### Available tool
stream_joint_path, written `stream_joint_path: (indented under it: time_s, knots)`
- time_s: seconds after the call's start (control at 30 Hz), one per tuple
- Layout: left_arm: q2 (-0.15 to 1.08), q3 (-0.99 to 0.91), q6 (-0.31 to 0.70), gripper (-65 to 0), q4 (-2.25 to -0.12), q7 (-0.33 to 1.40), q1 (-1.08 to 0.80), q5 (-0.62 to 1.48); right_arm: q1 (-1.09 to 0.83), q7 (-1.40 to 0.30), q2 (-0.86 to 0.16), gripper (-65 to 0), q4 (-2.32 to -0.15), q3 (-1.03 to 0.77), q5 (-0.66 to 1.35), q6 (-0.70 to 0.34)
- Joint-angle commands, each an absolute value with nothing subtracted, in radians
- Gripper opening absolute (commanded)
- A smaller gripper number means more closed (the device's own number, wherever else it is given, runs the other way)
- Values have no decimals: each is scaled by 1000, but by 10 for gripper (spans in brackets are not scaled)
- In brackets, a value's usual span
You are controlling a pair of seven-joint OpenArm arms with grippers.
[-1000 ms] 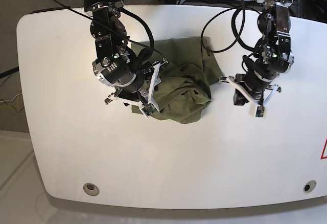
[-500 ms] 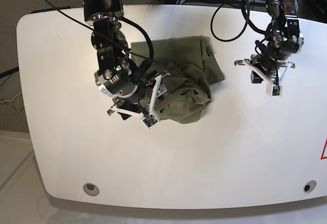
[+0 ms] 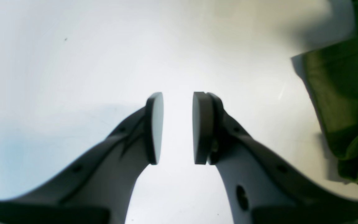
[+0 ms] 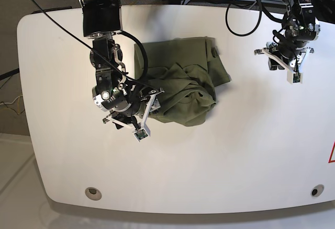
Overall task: Fold the T-shirt properly
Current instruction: 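Open the left gripper and raise it off the shirt, then hold the shirt edge with the right gripper and drag it to flatten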
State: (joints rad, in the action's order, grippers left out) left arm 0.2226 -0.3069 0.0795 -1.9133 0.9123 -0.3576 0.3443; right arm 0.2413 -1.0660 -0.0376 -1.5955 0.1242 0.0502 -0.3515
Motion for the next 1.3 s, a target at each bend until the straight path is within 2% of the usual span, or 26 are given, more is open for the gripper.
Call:
stream_joint_path:
  time_s: [0.0, 0.23, 0.47, 0.77, 0.83, 0.9, 1.1, 1.17, 1.27]
  knots:
    - [234, -323, 85, -497, -1936, 892, -360, 352, 268, -1023, -48, -256, -1609, 124, 61, -357]
    - [260, -321, 85, -497, -1936, 892, -371, 352, 266, -987, -51, -256, -1566, 125, 61, -361]
    - [260, -321, 84, -497, -1936, 892, -367, 352, 265, -961, -50, -256, -1511, 122, 56, -417]
    - [260, -318, 81, -497, -1934, 892, -360, 351, 262, -955, -45, -263, -1511, 125, 59, -417]
    - [260, -318, 81, -497, -1933, 892, -349, 351, 262, -955, -45, -290, -1511, 127, 59, -417]
    - [259, -318, 81, -497, -1929, 892, -343, 351, 262, -955, -45, -351, -1511, 127, 59, -417]
    - [260, -318, 81, -497, -1928, 892, -338, 349, 262, -957, -44, -602, -1508, 127, 61, -417]
    - [260, -318, 79, -497, -1928, 892, -337, 349, 262, -958, -44, -635, -1506, 136, 61, -417]
    - [260, -318, 79, -497, -1928, 892, -337, 349, 262, -970, -44, -629, -1506, 165, 61, -417]
